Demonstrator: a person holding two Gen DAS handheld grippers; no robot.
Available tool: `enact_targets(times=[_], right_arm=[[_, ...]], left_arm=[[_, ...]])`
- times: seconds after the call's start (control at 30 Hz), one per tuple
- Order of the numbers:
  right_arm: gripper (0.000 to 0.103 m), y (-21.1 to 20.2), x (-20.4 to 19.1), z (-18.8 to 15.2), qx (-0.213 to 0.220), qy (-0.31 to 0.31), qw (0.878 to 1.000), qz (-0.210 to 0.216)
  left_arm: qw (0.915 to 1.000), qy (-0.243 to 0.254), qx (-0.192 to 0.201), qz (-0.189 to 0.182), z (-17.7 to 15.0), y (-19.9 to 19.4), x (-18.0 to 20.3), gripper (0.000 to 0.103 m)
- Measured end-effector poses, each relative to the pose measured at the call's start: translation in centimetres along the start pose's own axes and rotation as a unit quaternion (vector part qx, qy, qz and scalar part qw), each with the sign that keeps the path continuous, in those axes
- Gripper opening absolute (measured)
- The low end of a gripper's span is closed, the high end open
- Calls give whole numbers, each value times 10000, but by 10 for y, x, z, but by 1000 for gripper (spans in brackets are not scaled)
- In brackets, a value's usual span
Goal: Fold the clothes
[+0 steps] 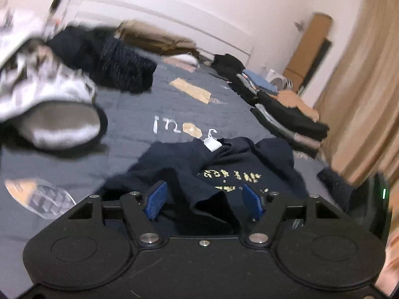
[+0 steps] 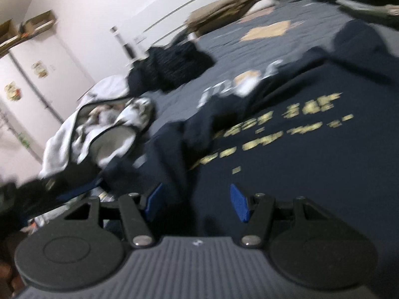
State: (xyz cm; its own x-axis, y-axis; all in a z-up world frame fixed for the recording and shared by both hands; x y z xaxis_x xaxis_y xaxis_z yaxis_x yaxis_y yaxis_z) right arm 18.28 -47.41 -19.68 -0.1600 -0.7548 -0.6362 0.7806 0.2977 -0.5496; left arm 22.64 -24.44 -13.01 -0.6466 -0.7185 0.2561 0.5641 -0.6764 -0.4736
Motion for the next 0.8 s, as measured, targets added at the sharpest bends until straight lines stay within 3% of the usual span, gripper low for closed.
enact_targets(times=[0.07,0.13,0.2,0.23,0.27,0.3,0.37,0.4,0.57,0.63,0.7,0.8], right_arm=[[59,7,-10,-9,-100,-143,9997,140],[59,11,-21,-17,-124,-324,9990,283],[56,13,-26,-23,-150,-455,9981,394],[48,13,-27,-24,-168,-438,9979,445],[39,14,-28,-25,-187,-421,9977,496],[19,14,-28,-26,-203,-397,9975,550],[13,9,-29,-21,-169,-180,9964,805],[5,3,-33,-15,-118,-158,9947,1004],[0,-48,-63,11,841,-553,9876,1208],[0,-71,-77,21,1256,-917,9800,1242],[0,-79,-82,29,1276,-1105,9785,1182],[6,-60,-71,29,1010,-1006,9868,769]], left_arm=[[10000,-81,15,-32,0,-3,-7,54],[9998,-162,31,-64,0,-6,-14,22],[9996,-243,46,-95,-1,-9,-21,13],[9995,-283,54,-111,-1,-11,-25,9],[9994,-324,62,-127,-1,-13,-28,9],[9992,-364,70,-143,-1,-14,-32,9],[9988,-445,85,-175,-1,-17,-39,8],[9986,-486,93,-190,-1,-19,-42,8],[9987,-360,147,-319,2,-33,-47,8],[9987,-286,-49,-428,-1,-32,-45,8],[9978,-169,-367,-522,-7,-26,-42,8],[9962,122,-674,-531,-16,-21,-33,8]])
Point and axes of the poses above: each gripper's, at about its wrist camera, not at the fingertips, and y roughly the way its jaws point, x to its right, z to its top, the point moved 3 cm from there along y, roughly the way its jaws point, and after that the axes turned 11 degrees about y, right-handed, at the moved point
